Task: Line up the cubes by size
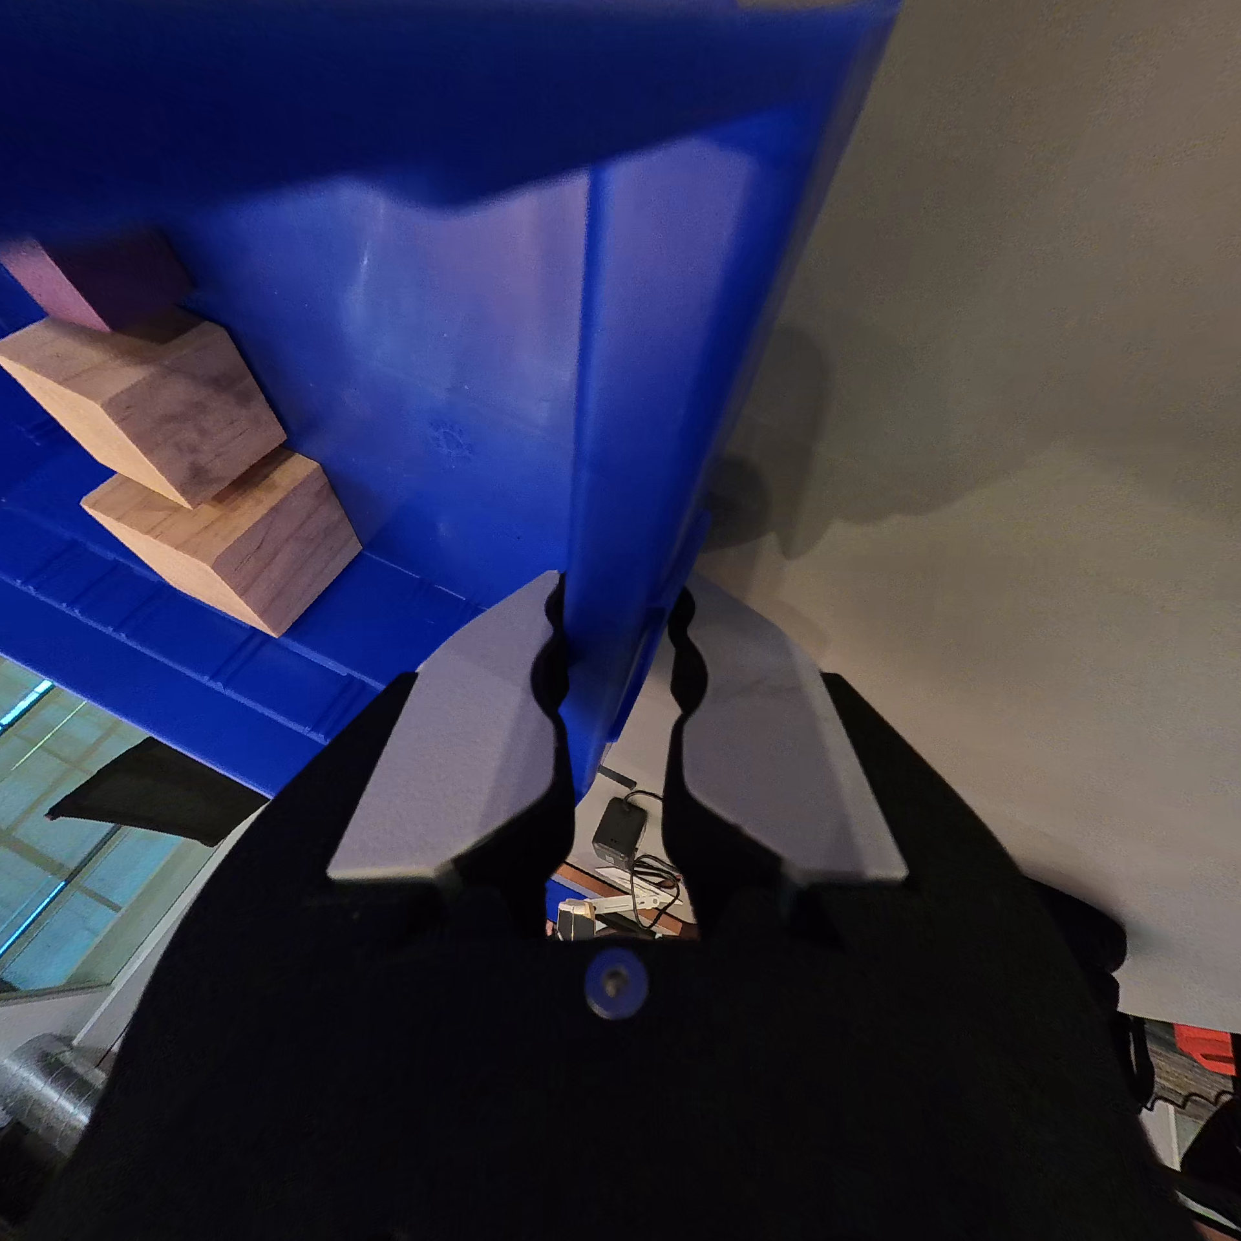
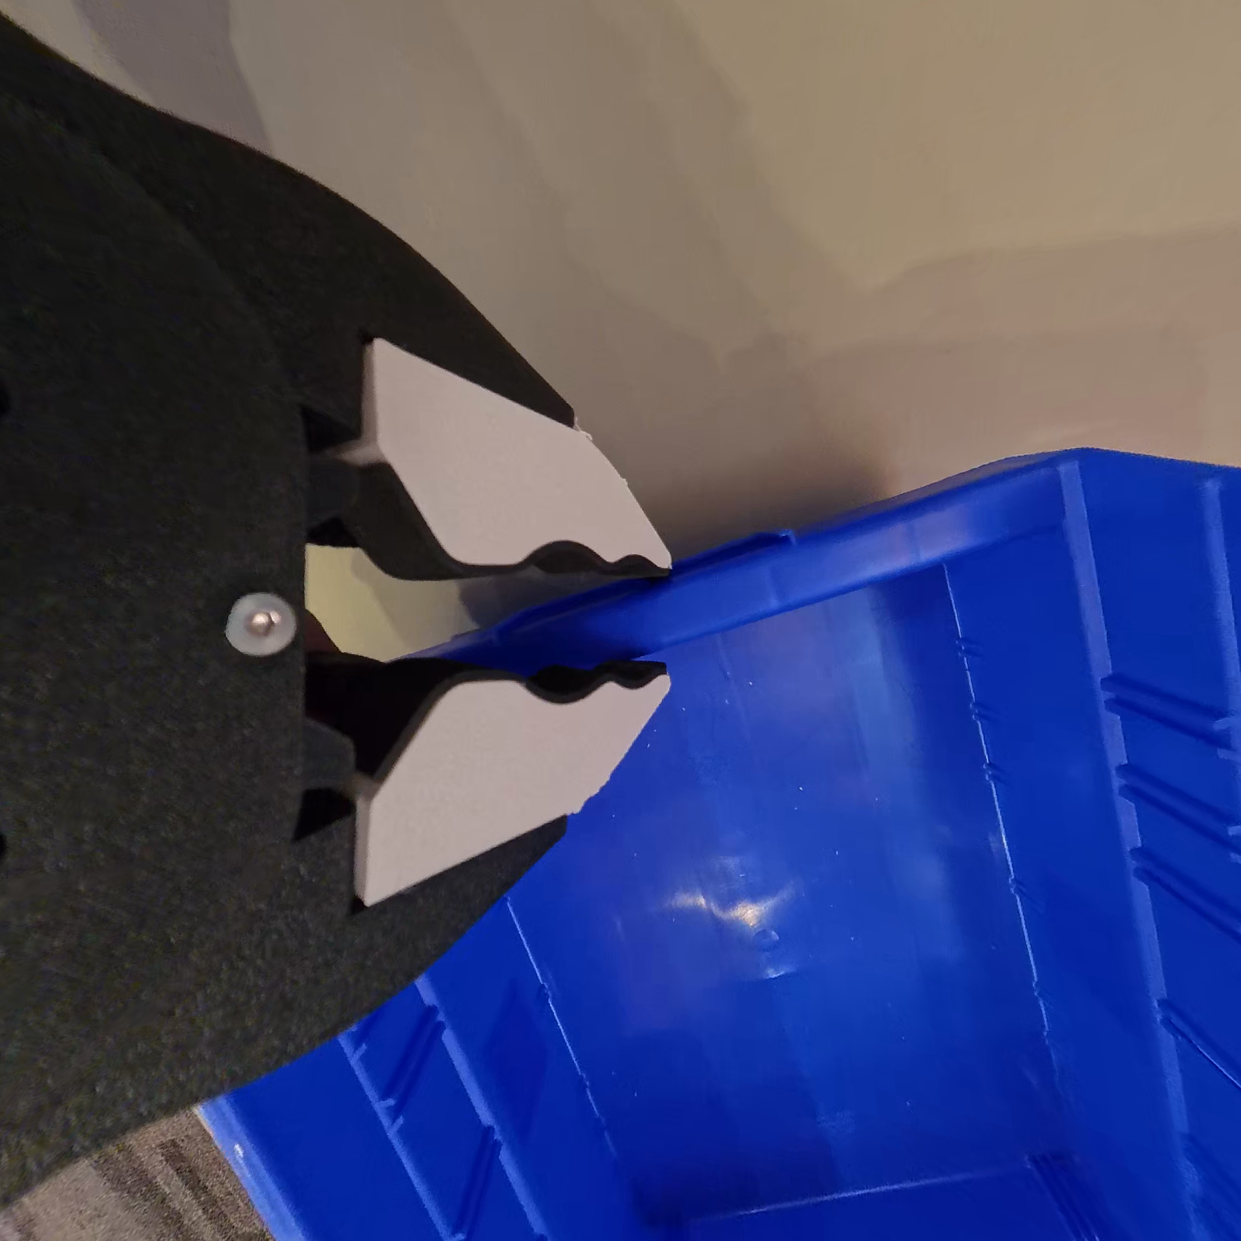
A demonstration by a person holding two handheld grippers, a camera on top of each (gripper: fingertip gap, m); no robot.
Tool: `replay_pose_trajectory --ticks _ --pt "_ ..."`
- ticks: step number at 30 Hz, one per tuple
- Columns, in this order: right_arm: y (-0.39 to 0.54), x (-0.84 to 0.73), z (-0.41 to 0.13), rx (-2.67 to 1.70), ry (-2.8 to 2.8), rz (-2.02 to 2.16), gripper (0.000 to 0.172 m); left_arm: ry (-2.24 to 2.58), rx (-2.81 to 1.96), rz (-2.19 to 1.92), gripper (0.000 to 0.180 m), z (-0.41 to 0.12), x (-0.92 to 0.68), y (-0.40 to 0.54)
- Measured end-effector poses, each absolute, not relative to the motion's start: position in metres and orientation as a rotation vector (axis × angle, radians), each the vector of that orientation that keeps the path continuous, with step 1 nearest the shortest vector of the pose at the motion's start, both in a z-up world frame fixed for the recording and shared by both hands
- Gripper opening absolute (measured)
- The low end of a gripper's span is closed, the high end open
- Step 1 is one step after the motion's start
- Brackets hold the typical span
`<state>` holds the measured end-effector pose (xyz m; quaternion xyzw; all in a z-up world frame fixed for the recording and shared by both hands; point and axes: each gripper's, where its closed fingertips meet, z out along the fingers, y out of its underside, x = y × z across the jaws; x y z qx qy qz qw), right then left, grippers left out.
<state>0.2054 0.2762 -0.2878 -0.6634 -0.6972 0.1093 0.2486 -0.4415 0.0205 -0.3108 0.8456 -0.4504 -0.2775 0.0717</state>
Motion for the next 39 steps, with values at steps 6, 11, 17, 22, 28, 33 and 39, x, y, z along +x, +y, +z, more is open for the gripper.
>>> replay_pose_trajectory --ticks 6,11,17,22,28,33,39 --pt "0.282 0.208 -0.288 -1.809 -1.9 0.3 0.023 -1.355 2.539 -0.833 0.027 -0.311 -0.442 0.021" --pt "0.286 0.212 -0.288 -1.807 -1.911 0.306 0.023 -1.354 2.539 -0.833 0.027 -0.311 -0.442 0.021" --pt "0.289 0.219 -0.288 -1.795 -1.934 0.32 0.023 -1.35 2.54 -0.84 0.027 -0.311 -0.442 0.021" --pt "0.288 0.223 -0.288 -1.794 -1.942 0.321 0.023 -1.348 2.539 -0.839 0.027 -0.311 -0.442 0.021" --pt "0.288 0.222 -0.288 -1.773 -1.937 0.314 0.024 -1.344 2.544 -0.844 0.027 -0.311 -0.442 0.021" --pt "0.283 0.22 -0.287 -1.75 -1.873 0.295 0.039 -1.319 2.581 -0.901 0.047 -0.313 -0.448 0.023" --pt "0.269 0.224 -0.268 -1.688 -1.801 0.231 0.042 -1.223 2.705 -0.879 0.067 -0.309 -0.451 0.011"
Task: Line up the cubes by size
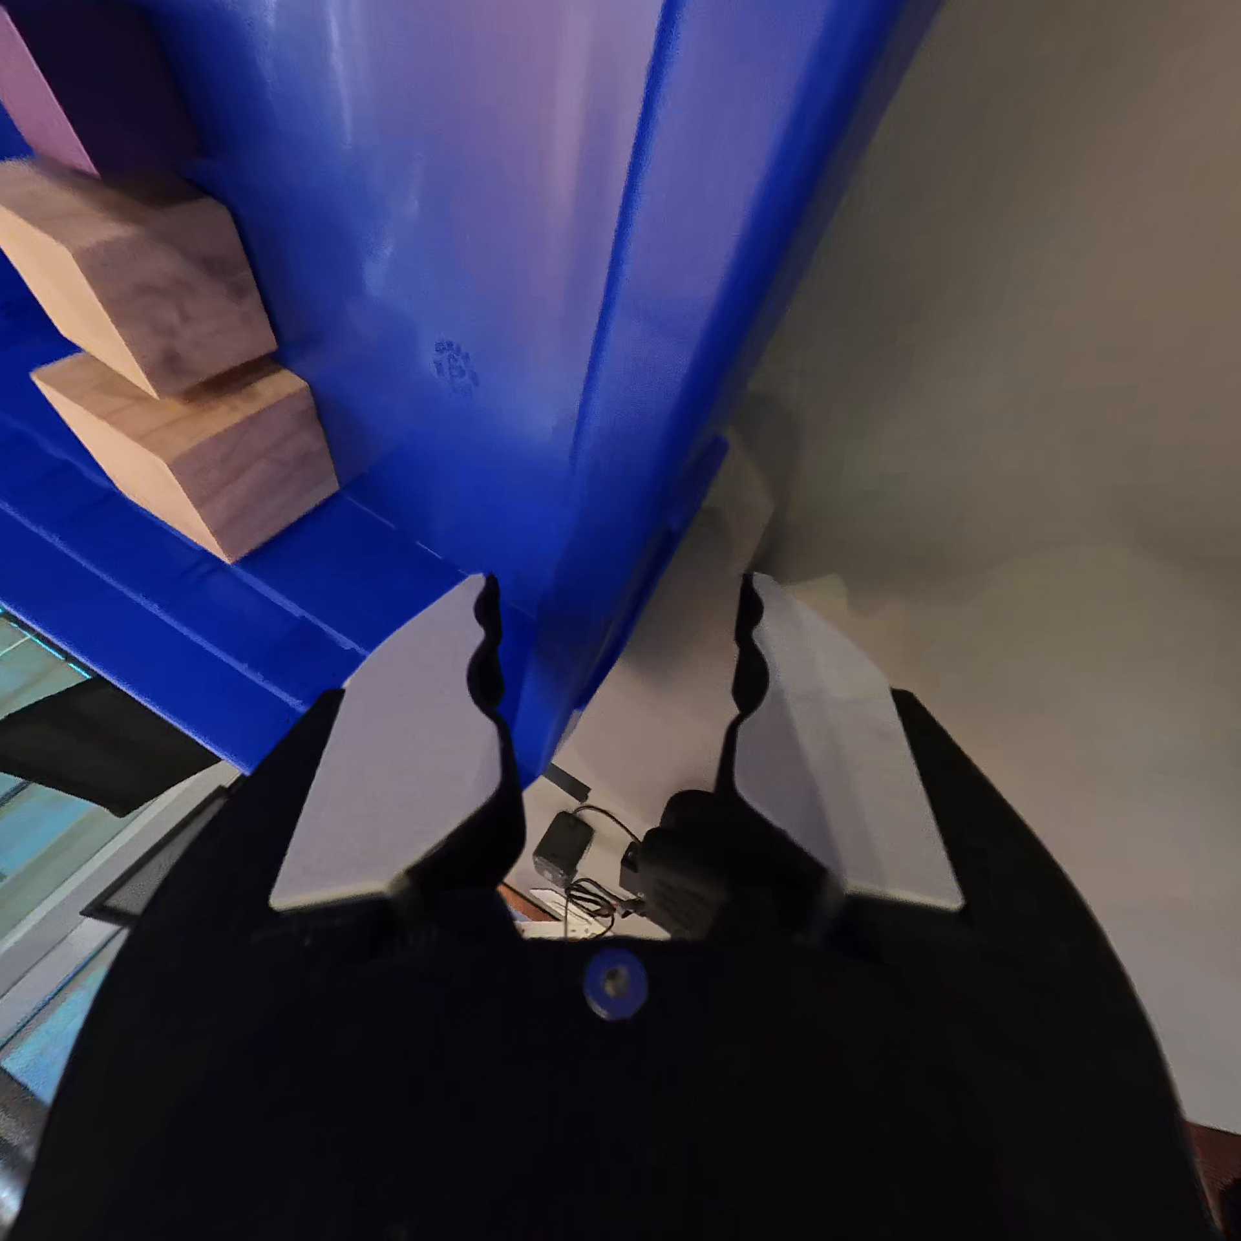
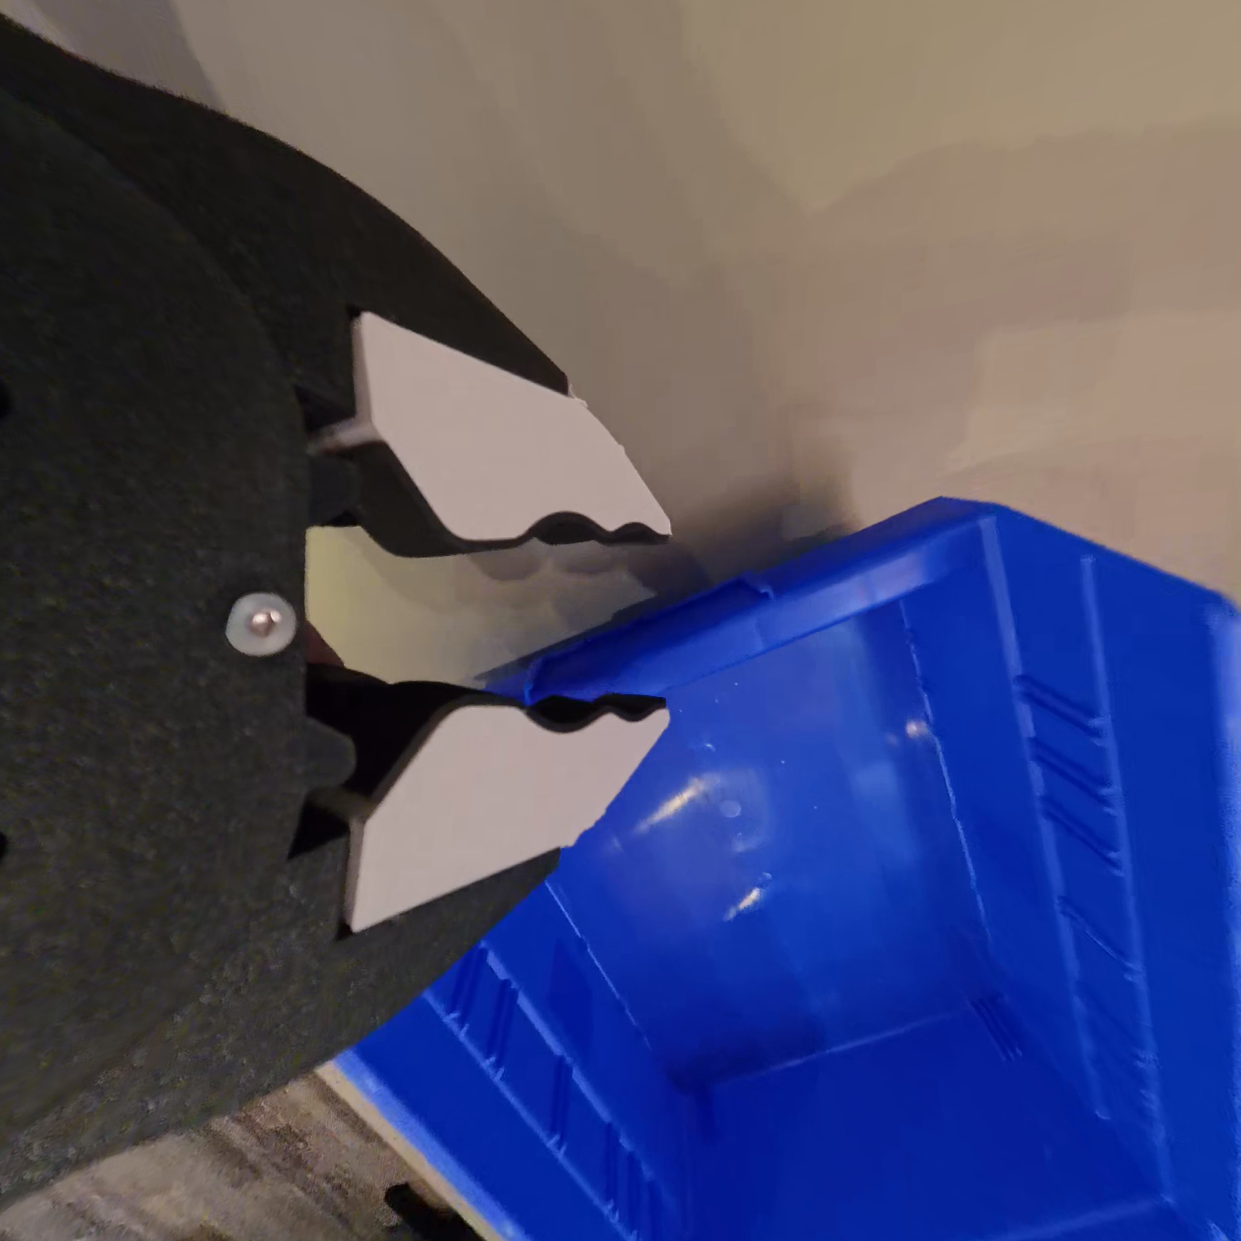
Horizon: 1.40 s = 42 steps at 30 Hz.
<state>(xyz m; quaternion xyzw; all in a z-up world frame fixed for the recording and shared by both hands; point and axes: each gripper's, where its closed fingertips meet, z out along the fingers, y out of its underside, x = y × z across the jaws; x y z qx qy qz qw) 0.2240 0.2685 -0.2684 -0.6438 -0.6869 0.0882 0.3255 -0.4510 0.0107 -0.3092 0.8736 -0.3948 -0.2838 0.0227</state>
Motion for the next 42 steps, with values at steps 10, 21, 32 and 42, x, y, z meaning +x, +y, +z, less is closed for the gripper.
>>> replay_pose_trajectory --ticks 10,21,32,42 --pt "0.222 0.2 -0.231 -1.563 -1.738 0.214 0.041 -1.151 2.761 -0.987 0.073 -0.281 -0.455 -0.021" --pt "0.172 0.048 -0.227 -1.341 -1.731 0.367 0.033 -1.582 3.294 -0.916 0.007 -0.251 -0.289 0.036" --pt "0.188 -0.077 -0.28 -1.445 -1.517 0.543 0.027 -1.706 3.861 -0.55 0.0 -0.268 -0.147 0.151" --pt "0.212 -0.074 -0.276 -1.313 -1.478 0.341 0.023 -1.484 3.951 -0.613 0.003 -0.278 -0.175 0.175"
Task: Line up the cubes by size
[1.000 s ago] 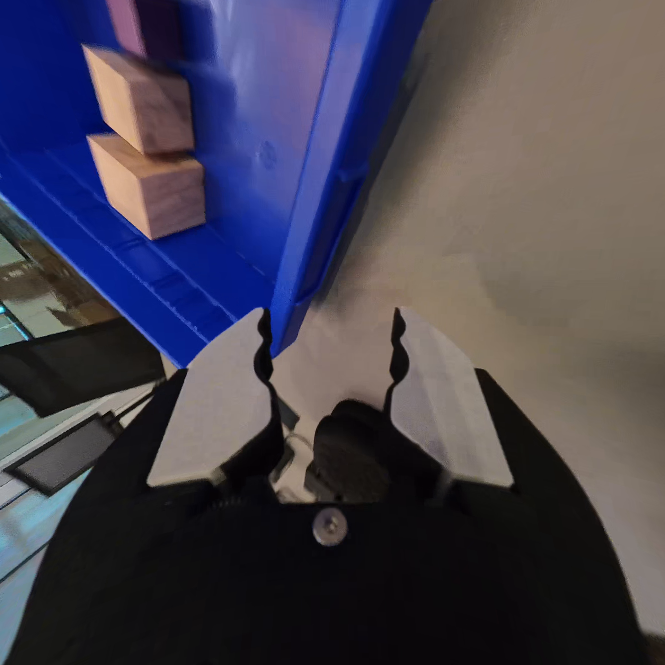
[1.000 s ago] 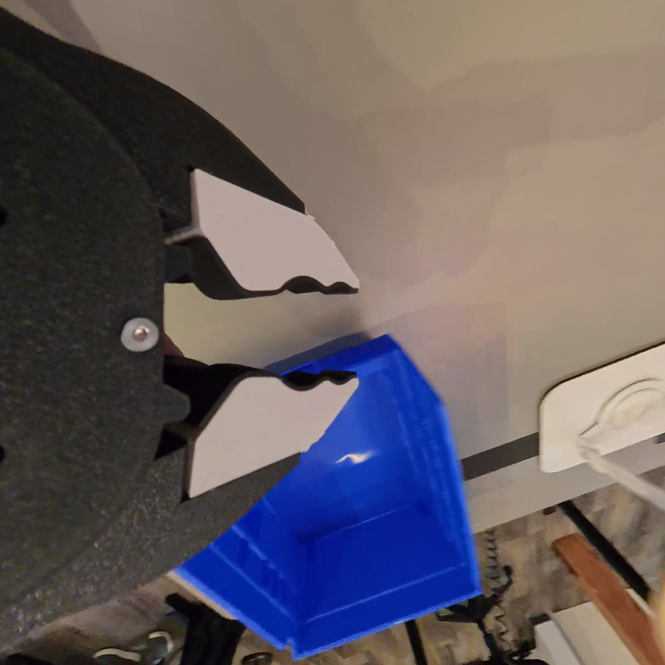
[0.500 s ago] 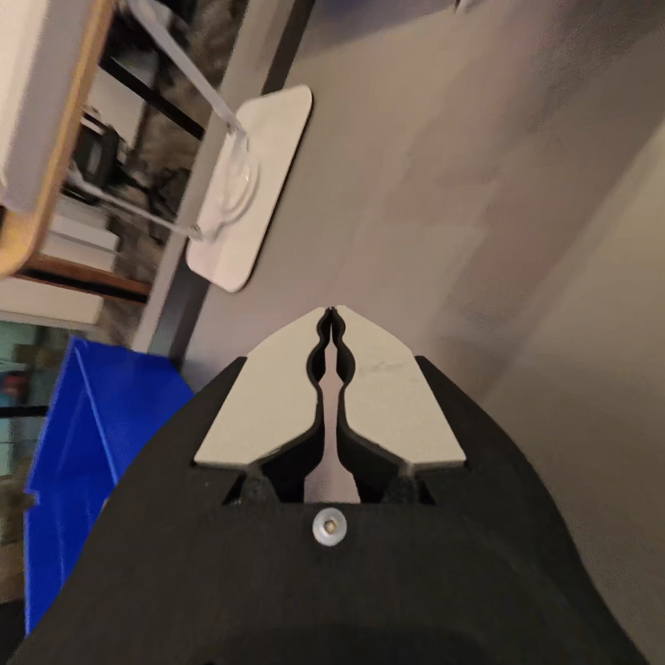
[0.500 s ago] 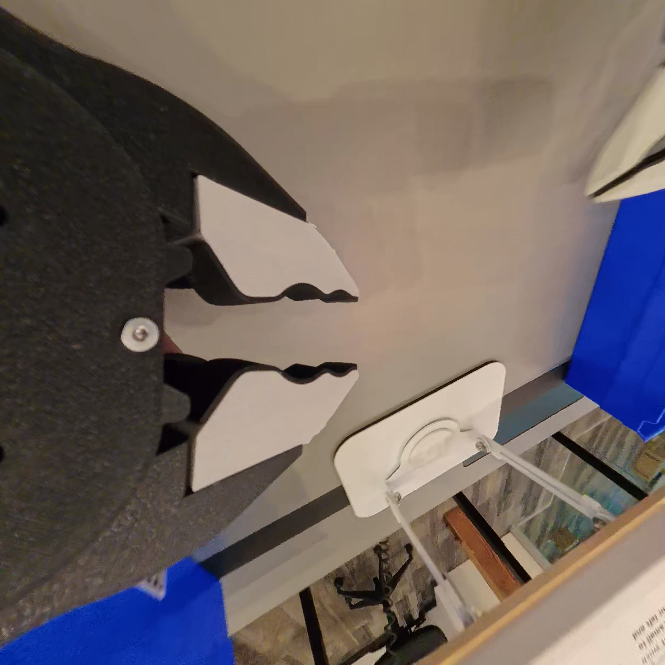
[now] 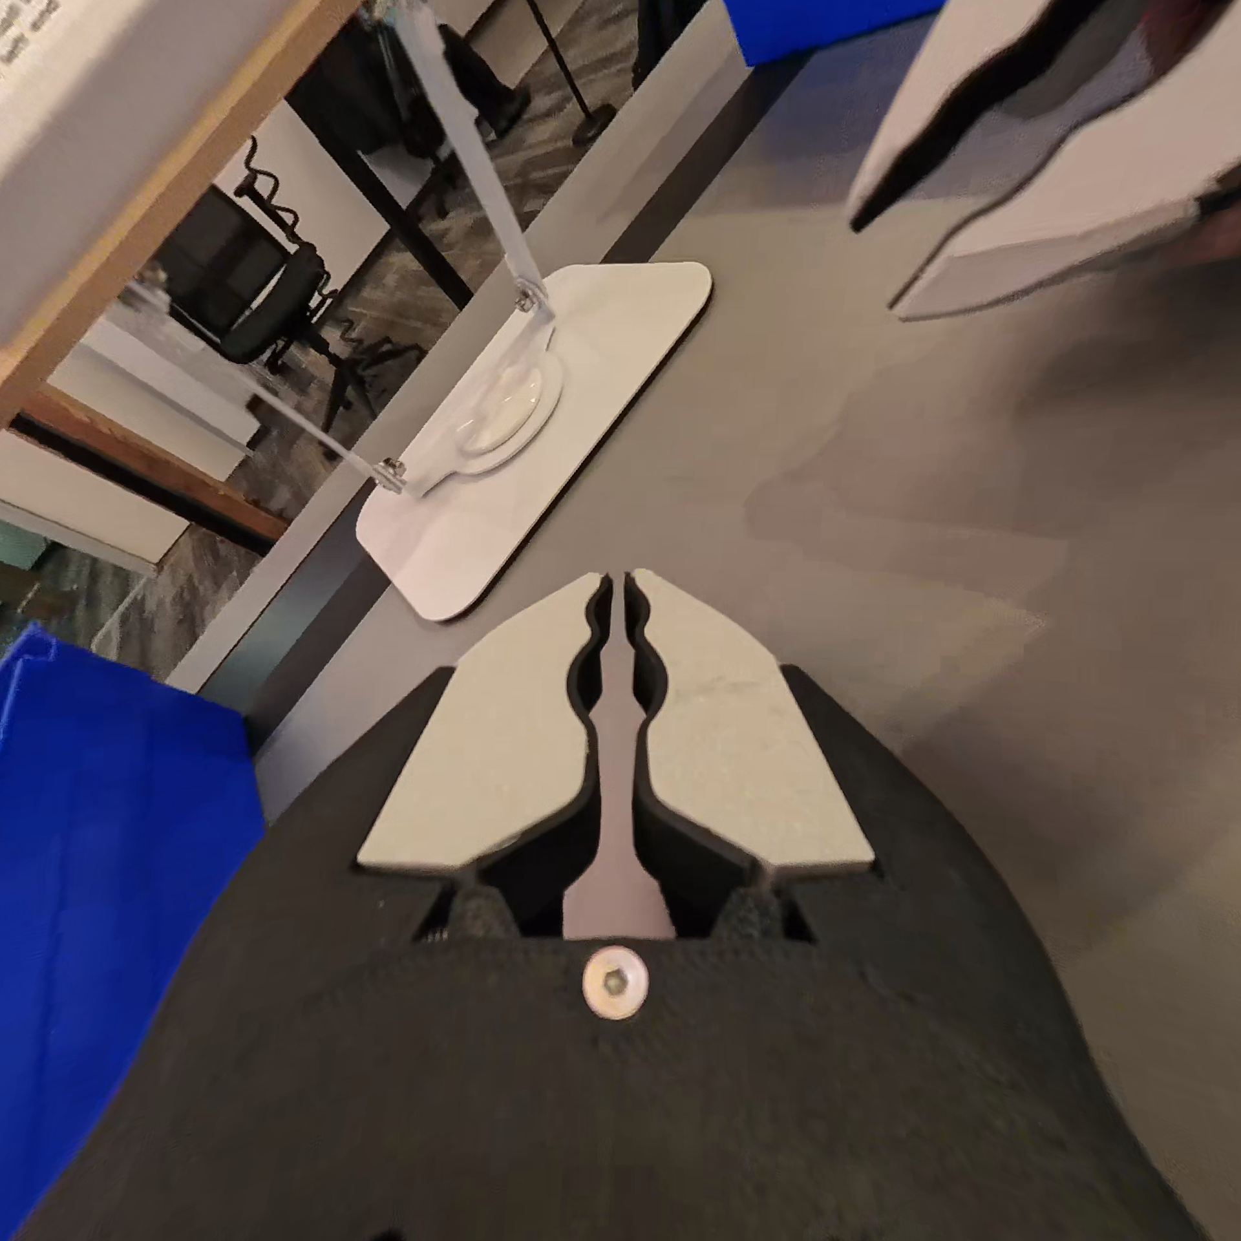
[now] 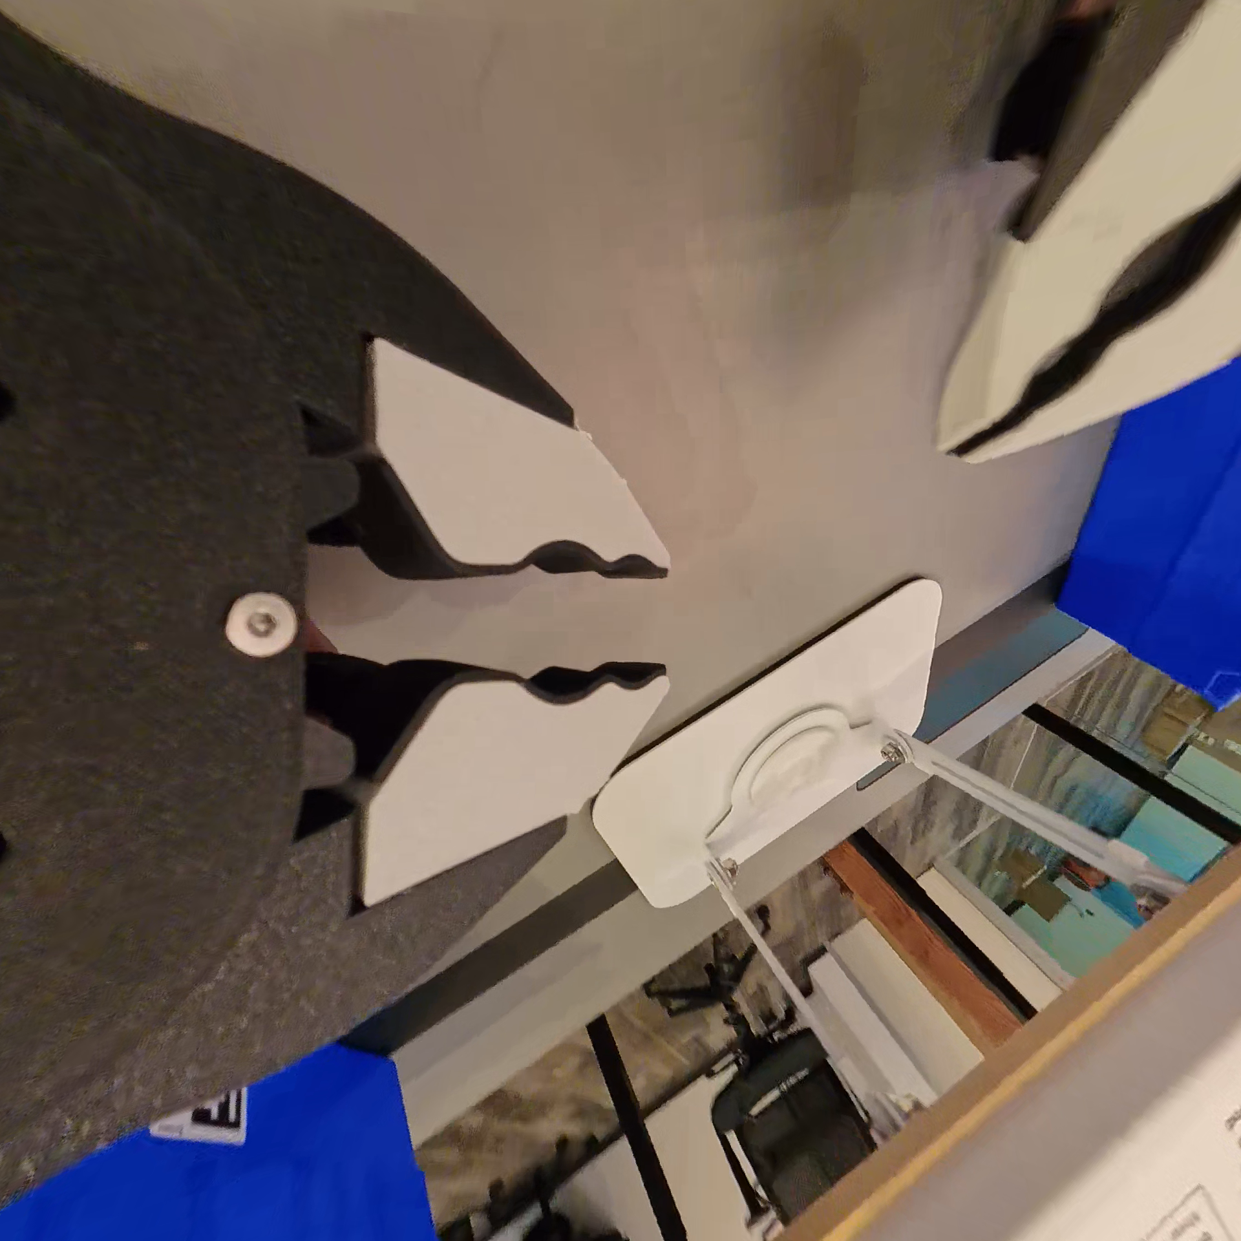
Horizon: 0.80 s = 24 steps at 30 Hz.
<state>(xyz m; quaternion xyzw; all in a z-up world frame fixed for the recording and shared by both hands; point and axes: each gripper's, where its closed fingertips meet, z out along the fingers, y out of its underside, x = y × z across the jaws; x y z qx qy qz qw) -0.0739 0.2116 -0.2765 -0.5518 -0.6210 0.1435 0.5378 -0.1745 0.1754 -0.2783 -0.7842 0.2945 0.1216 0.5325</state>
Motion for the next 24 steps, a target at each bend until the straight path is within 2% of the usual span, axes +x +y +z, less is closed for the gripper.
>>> replay_pose_trajectory --ticks 6,17,24 --pt "0.208 -0.075 -0.284 -1.255 -1.532 0.242 0.023 0.678 -1.882 0.301 0.016 -0.279 -0.182 0.178" --pt "0.203 -0.075 -0.291 -1.201 -1.596 0.182 0.023 0.741 -1.884 0.324 0.017 -0.284 -0.175 0.177" --pt "0.206 -0.073 -0.294 -1.201 -1.612 0.165 0.023 0.84 -1.748 0.347 0.019 -0.246 -0.167 0.164"
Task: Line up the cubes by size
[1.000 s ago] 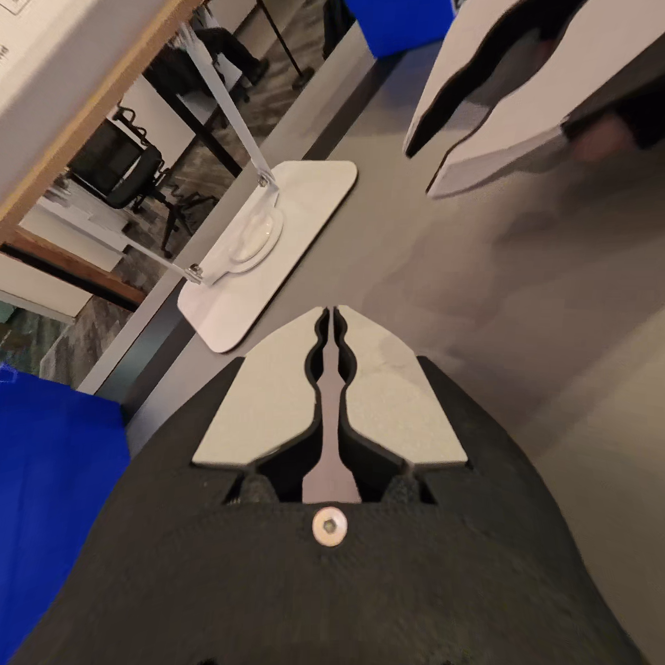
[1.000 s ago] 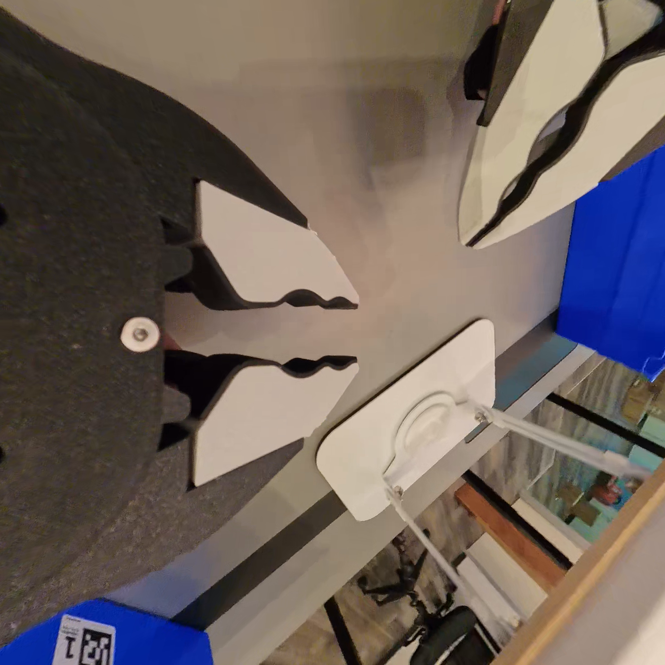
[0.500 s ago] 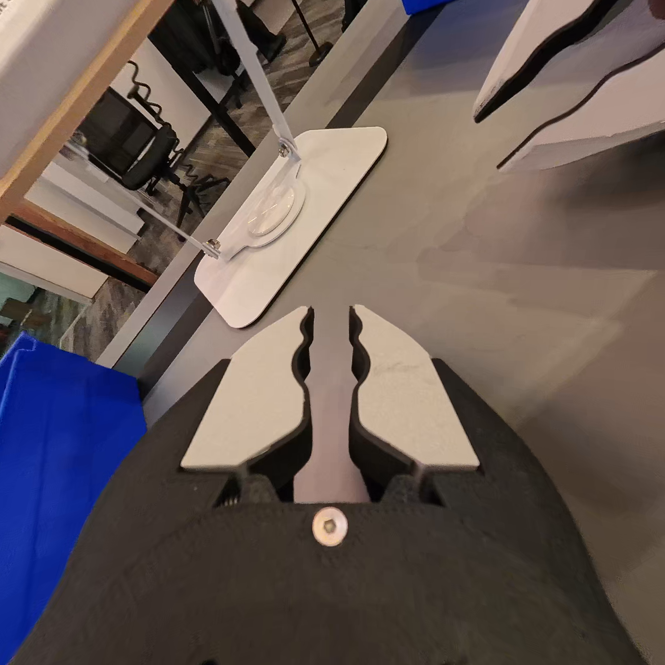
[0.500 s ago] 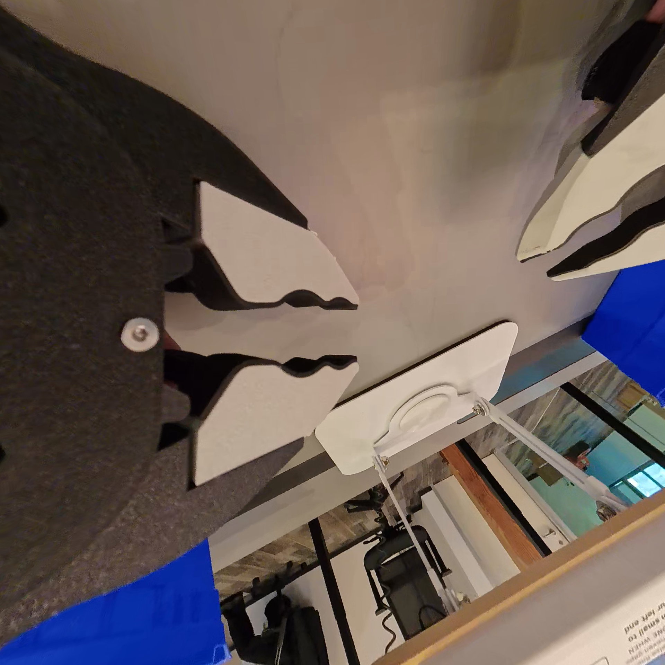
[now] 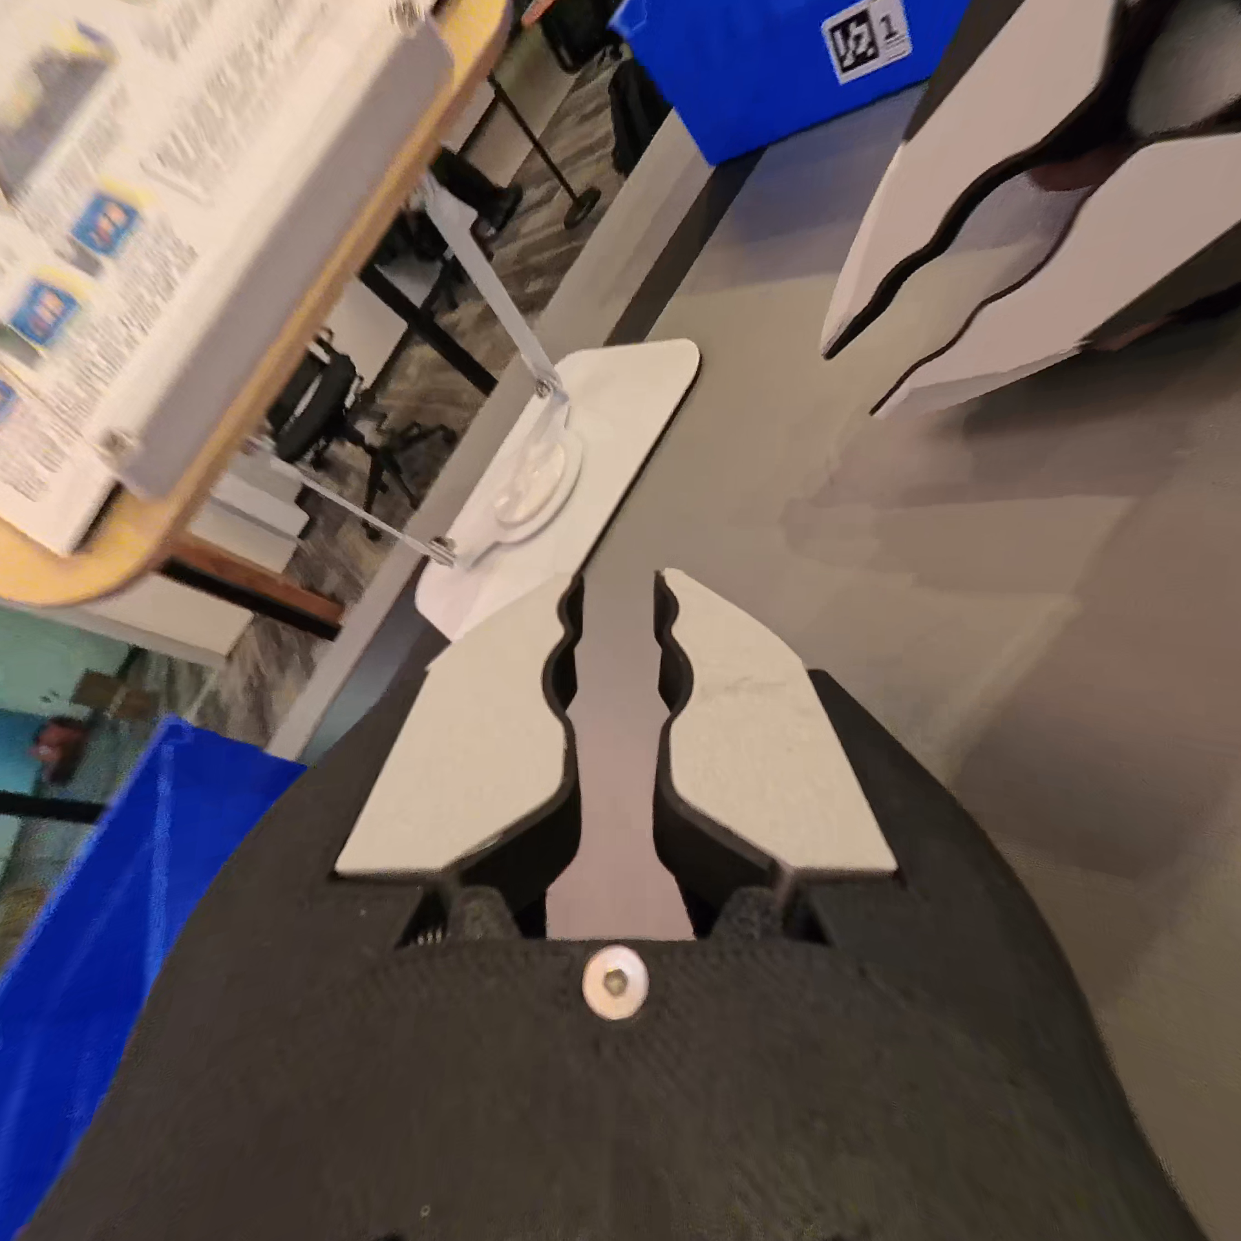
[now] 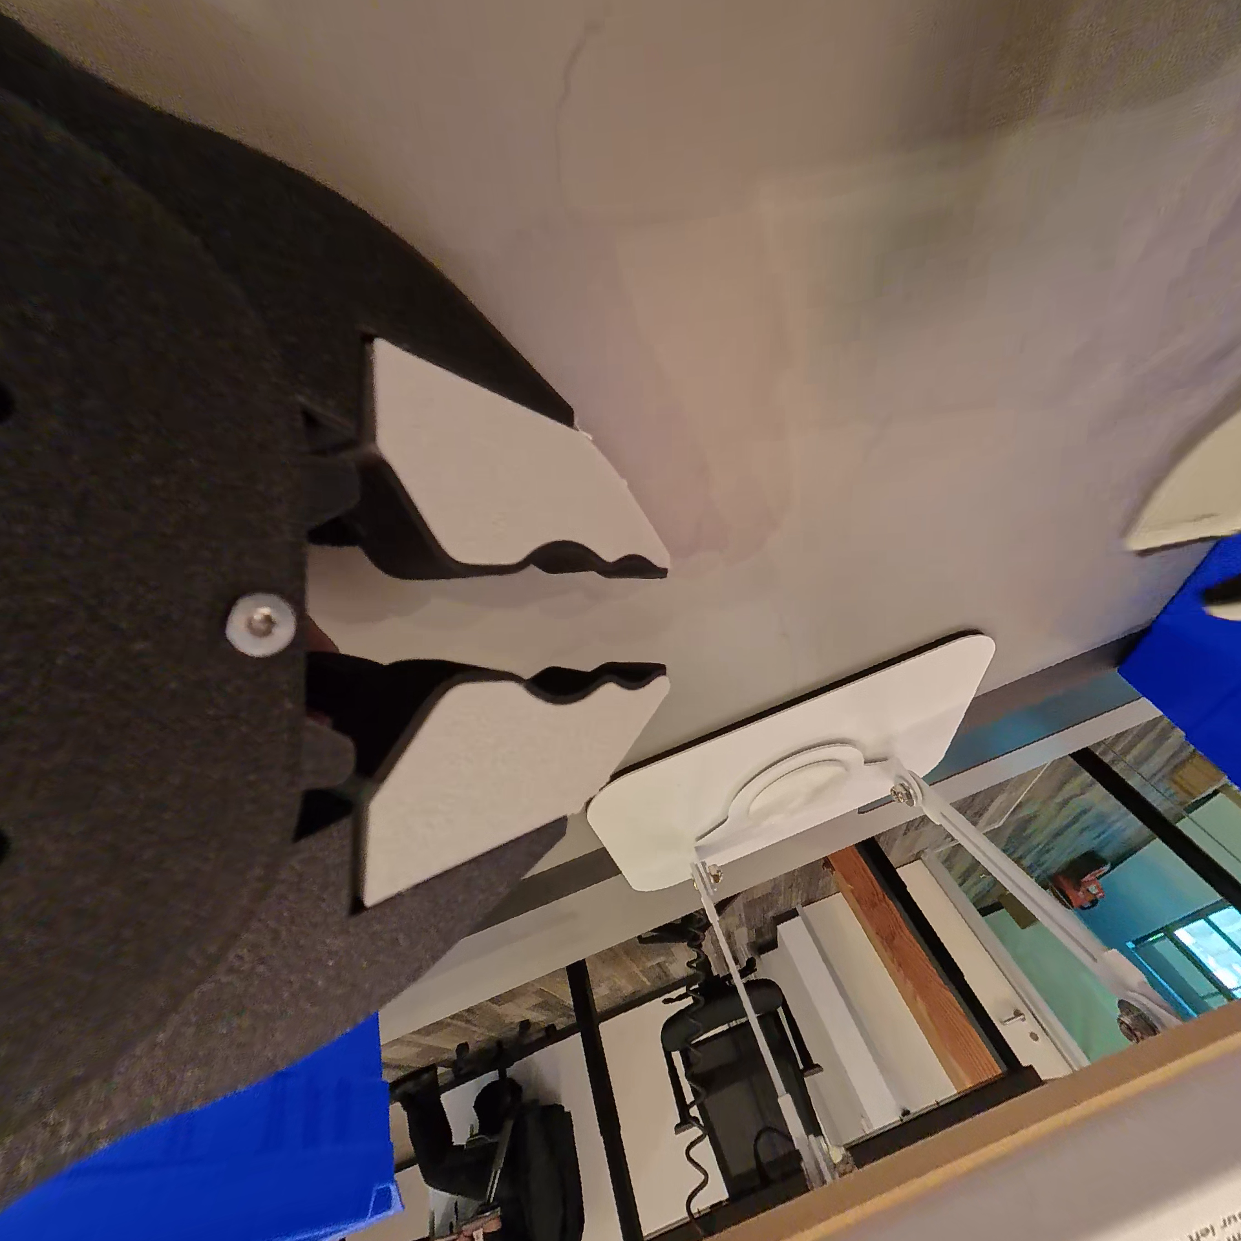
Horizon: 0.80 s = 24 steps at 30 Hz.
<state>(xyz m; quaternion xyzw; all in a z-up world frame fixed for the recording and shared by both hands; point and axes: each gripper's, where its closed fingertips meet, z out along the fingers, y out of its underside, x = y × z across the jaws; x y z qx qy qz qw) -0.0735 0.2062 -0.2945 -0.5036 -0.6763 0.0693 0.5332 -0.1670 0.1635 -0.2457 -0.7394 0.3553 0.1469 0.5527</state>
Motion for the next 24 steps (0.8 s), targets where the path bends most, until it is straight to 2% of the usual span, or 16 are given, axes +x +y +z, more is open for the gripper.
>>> replay_pose_trajectory --ticks 7,10,15,17,24 --pt "0.206 -0.074 -0.295 -1.2 -1.619 0.168 0.022 0.814 -1.647 0.519 0.03 -0.145 -0.224 0.137" --pt "0.208 -0.073 -0.295 -1.203 -1.615 0.164 0.022 0.833 -1.717 0.663 0.039 -0.123 -0.283 0.133" --pt "0.208 -0.073 -0.296 -1.202 -1.621 0.162 0.019 0.888 -1.91 0.658 0.051 -0.134 -0.368 0.137" --pt "0.208 -0.073 -0.296 -1.204 -1.622 0.164 0.019 0.963 -1.996 0.631 0.045 -0.151 -0.388 0.137" --pt "0.207 -0.073 -0.297 -1.187 -1.635 0.164 0.016 1.237 -2.241 0.514 0.046 -0.223 -0.421 0.158"
